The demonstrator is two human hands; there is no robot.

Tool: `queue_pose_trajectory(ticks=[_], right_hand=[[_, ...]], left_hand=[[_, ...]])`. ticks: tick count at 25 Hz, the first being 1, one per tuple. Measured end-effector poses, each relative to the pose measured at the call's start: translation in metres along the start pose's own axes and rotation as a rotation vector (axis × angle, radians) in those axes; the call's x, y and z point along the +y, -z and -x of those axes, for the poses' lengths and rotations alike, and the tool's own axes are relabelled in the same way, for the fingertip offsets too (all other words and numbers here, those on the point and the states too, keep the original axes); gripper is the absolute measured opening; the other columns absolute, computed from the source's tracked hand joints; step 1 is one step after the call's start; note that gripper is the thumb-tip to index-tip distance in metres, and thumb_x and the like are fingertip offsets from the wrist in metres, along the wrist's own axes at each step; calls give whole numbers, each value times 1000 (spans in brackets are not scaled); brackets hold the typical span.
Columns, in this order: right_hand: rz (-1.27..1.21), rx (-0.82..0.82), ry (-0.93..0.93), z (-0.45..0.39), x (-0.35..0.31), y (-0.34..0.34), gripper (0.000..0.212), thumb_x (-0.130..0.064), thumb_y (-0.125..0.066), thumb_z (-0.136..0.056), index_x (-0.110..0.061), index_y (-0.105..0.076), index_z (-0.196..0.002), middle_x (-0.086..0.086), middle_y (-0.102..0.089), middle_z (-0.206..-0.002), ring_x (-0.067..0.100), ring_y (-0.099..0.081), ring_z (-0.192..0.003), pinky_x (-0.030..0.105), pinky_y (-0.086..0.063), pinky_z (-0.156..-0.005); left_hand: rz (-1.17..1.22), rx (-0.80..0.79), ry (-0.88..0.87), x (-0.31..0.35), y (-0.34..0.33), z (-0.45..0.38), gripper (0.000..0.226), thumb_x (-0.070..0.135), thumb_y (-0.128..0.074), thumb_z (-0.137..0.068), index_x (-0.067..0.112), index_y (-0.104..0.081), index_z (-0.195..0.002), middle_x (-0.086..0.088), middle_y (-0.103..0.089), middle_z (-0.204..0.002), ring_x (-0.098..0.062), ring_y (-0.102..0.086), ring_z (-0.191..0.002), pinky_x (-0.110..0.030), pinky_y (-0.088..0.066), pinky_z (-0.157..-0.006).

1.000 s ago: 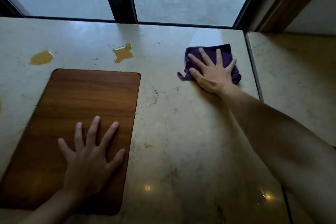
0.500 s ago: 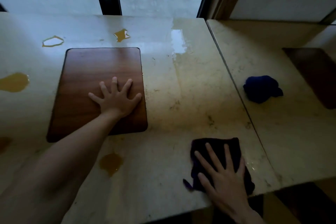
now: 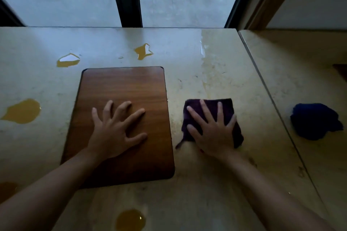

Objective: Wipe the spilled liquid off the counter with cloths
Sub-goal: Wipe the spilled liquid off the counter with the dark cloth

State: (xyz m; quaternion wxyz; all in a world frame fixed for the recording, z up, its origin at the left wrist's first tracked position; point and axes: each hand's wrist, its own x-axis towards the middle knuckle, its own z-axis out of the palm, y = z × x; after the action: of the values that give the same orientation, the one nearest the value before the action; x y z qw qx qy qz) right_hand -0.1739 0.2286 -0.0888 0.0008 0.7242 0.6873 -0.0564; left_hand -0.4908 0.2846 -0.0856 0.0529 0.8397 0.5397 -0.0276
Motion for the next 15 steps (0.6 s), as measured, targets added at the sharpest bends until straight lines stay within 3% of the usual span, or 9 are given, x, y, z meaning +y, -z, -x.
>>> queue_pose_trajectory(ticks=[3, 8, 11, 15], right_hand=[[-35, -90, -7, -151, 5, 19, 57, -72, -12, -92, -62, 5, -146, -15, 10, -164, 37, 15, -149, 77, 5, -106], [-80, -143, -54, -327, 8, 45, 58, -72, -18, -92, -61, -3, -147, -18, 9, -164, 34, 17, -149, 76, 8, -106], [-71, -143, -29, -394, -4, 49, 57, -69, -19, -92, -60, -8, -147, -17, 2, -165, 34, 12, -149, 77, 8, -106], [-67, -125, 65, -412, -20, 51, 56, -65, -18, -94, -56, -12, -149, -15, -4, -165, 36, 5, -150, 78, 7, -106]], left_hand=[[-13, -1, 3, 1, -3, -4, 84, 93, -26, -74, 57, -14, -149, -3, -22, -161, -48, -13, -145, -83, -14, -101], [-55, -18, -15, 5, 2, -6, 88, 92, -34, -73, 50, -26, -149, -7, -32, -158, -50, -22, -142, -85, -20, -96], [-53, 6, 7, 4, -1, -6, 88, 92, -35, -72, 50, -28, -149, -5, -32, -158, -50, -22, -142, -84, -20, -97], [-58, 8, 17, 4, -2, -6, 89, 92, -33, -72, 51, -21, -150, -4, -24, -161, -48, -14, -145, -83, -14, -100]])
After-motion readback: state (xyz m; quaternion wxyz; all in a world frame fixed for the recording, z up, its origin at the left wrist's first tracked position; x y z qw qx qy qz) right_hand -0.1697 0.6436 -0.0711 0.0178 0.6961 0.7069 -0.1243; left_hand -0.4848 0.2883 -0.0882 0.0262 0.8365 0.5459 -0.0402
